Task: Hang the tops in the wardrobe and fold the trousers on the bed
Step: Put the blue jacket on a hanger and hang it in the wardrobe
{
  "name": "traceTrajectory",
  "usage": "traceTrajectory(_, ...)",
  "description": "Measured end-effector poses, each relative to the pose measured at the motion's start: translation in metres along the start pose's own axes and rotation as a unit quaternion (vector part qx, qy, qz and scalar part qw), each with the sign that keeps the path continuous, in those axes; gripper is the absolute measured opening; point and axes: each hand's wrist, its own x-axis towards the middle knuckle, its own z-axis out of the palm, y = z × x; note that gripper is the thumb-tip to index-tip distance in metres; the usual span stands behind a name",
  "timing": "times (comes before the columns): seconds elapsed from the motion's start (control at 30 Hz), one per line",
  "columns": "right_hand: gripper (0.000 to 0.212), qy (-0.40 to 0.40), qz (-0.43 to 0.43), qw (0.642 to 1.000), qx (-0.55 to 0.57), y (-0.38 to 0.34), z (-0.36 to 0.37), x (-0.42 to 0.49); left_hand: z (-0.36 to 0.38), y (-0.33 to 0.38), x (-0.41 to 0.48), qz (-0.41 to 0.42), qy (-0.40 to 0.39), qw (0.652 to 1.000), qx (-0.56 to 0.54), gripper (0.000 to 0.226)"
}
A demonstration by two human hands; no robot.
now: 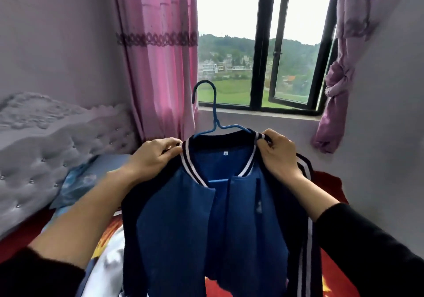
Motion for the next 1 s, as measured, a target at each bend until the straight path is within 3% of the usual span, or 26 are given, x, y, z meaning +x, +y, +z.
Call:
traceTrajectory(0.1, 0.022, -0.034, -0.011, 0.999, 0.010, -0.006, 0.005, -0.006, 0.010, -0.003, -0.023, -0.016, 0.079, 0.997, -0.021, 0.020)
traceTrajectory(0.23, 0.030, -0.061, -0.065, 0.996, 0.014, -0.035, 0.013, -0.013, 0.005, -0.003, -0.052, -0.055, 0.170, 0.983, -0.048, 0.018)
traceTrajectory(0.43, 0.020, -0.102, -0.154, 0.982, 0.042, -0.106, 0.029, -0.025, -0.035, -0.003, -0.100, -0.080, 0.267, 0.960, -0.002, 0.021)
traceTrajectory(0.67, 0.026, -0.139, -0.222, 0.955, 0.139, -0.207, 0.054, -0.038, -0.121, -0.023, -0.177, -0.080, 0.329, 0.938, 0.079, 0.022)
traceTrajectory(0.8, 0.024, -0.141, -0.240, 0.944, 0.176, -0.272, 0.084, -0.075, -0.171, -0.065, -0.240, -0.155, 0.304, 0.932, 0.123, 0.020)
traceTrajectory(0.9, 0.015, -0.190, -0.277, 0.923, 0.188, -0.325, 0.106, -0.114, -0.196, -0.090, -0.293, -0.175, 0.360, 0.911, 0.102, 0.020)
traceTrajectory(1.0, 0.019, -0.256, -0.343, 0.884, 0.187, -0.383, 0.121, -0.148, -0.225, -0.112, -0.347, -0.179, 0.384, 0.897, 0.126, 0.016)
